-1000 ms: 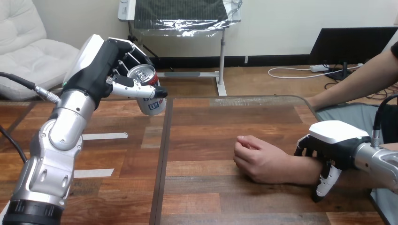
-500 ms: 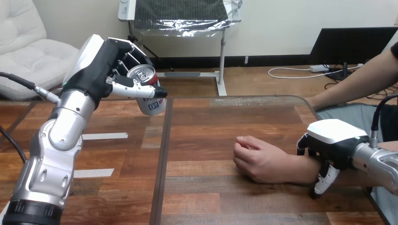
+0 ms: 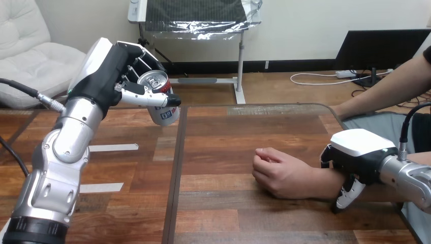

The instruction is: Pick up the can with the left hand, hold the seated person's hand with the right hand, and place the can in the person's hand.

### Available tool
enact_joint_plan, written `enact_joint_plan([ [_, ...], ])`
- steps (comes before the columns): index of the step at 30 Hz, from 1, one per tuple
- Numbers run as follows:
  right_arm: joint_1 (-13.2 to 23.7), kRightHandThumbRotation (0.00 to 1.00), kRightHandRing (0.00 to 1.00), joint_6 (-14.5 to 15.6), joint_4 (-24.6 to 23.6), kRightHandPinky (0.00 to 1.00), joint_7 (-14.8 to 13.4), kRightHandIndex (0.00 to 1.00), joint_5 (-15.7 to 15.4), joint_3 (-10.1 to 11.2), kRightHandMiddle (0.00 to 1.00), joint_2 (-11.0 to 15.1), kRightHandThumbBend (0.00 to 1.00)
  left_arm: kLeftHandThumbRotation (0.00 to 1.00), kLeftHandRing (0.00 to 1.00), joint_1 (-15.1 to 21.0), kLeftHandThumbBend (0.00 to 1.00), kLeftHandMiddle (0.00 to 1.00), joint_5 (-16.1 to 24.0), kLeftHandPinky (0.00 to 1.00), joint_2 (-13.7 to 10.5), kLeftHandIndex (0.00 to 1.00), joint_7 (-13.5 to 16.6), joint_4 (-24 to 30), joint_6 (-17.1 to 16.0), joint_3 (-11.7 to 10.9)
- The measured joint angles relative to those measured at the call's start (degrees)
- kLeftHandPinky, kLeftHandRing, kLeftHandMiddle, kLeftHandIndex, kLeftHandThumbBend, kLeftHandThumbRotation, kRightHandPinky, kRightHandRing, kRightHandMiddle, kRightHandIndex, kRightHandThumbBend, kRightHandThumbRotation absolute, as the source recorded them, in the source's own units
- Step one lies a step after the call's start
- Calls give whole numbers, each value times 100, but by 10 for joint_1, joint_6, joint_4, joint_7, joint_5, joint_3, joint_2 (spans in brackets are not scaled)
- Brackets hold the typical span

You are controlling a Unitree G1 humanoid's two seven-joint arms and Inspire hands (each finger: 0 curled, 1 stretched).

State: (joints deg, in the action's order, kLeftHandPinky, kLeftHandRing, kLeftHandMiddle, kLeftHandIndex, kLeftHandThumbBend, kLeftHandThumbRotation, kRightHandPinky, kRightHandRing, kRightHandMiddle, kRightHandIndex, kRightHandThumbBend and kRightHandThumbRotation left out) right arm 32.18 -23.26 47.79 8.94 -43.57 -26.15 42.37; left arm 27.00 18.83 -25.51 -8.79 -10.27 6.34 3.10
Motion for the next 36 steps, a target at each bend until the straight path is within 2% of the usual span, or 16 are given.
enact_joint_plan([
  [7, 0, 25, 26, 0, 0, 18, 0, 44, 0, 0, 37, -2, 77, 0, 32, 0, 73, 39, 0, 27, 0, 42, -1, 0, 0, 0],
  [15, 0, 27, 27, -2, 0, 20, -1, 42, 2, 0, 37, -4, 76, 0, 32, 0, 73, 39, 0, 27, 0, 42, -1, 0, 0, 0],
  [23, -1, 26, 29, -6, 1, 22, -3, 39, 10, 0, 37, -4, 76, 0, 32, 0, 73, 39, 0, 27, 0, 42, -1, 0, 0, 0],
  [36, -5, 22, 28, -29, 11, 22, -28, 36, 33, 7, 35, -4, 77, 0, 32, 0, 73, 39, -2, 27, 0, 42, -1, 0, -8, 0],
])
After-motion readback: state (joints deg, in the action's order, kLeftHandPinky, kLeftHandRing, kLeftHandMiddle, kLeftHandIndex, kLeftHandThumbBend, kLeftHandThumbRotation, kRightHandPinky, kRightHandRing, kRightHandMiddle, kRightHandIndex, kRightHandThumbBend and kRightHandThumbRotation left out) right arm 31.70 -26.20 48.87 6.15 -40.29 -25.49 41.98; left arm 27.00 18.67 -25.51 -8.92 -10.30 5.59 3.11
